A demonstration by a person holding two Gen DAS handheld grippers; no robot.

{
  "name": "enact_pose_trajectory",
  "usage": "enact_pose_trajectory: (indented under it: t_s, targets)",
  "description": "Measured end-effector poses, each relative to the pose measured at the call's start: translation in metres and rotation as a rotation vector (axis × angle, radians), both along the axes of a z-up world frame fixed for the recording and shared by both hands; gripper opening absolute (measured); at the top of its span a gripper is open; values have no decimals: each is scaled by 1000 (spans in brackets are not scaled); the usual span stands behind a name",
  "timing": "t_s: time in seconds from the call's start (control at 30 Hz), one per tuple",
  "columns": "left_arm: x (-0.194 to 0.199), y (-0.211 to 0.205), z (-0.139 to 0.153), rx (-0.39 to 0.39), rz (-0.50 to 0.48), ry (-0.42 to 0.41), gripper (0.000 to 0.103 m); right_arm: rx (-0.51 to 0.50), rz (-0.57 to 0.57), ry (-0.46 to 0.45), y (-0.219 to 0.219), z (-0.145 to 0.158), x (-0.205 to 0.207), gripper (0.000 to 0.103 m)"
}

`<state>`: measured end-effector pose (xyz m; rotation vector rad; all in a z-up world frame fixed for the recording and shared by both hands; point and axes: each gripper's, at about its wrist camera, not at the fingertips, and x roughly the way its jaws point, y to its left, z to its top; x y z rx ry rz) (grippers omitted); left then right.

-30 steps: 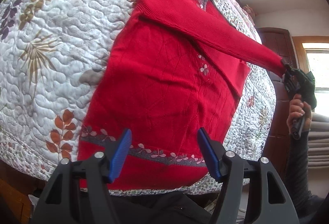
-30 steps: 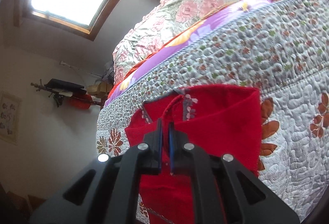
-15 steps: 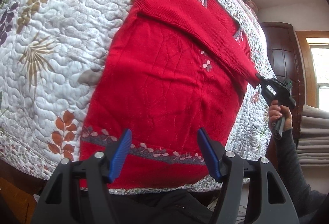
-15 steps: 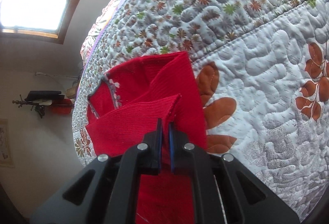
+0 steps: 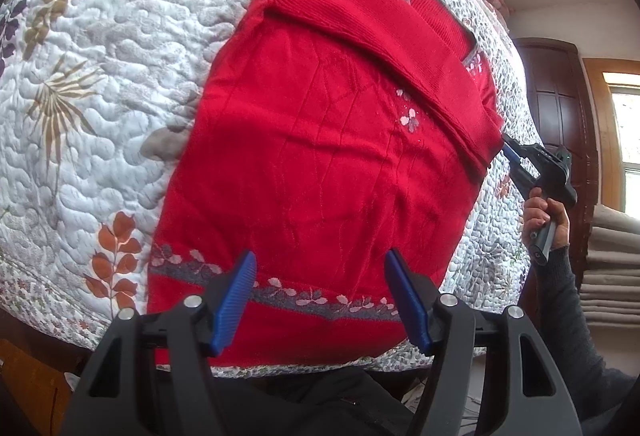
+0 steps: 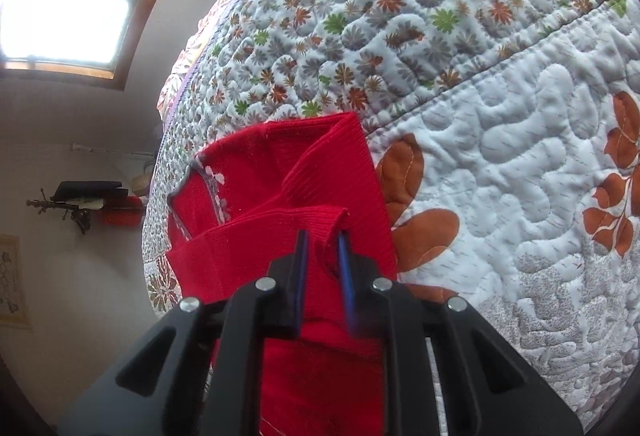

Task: Fold small clothes
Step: 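Grasp the sweater side edge near the neckline with the right gripper and fold it inward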

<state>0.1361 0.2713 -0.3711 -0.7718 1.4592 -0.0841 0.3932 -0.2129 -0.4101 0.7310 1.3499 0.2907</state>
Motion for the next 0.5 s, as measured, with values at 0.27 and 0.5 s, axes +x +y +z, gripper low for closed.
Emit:
enact_pose_trajectory:
  t_s: [0.27, 0.5]
  targets:
    - [-26, 19, -10, -5, 61, 49, 79, -49, -22, -56, 2, 21, -22, 15]
    - [-47, 34, -25, 0, 59, 89, 80, -140, -18, 19, 7, -12, -36, 9]
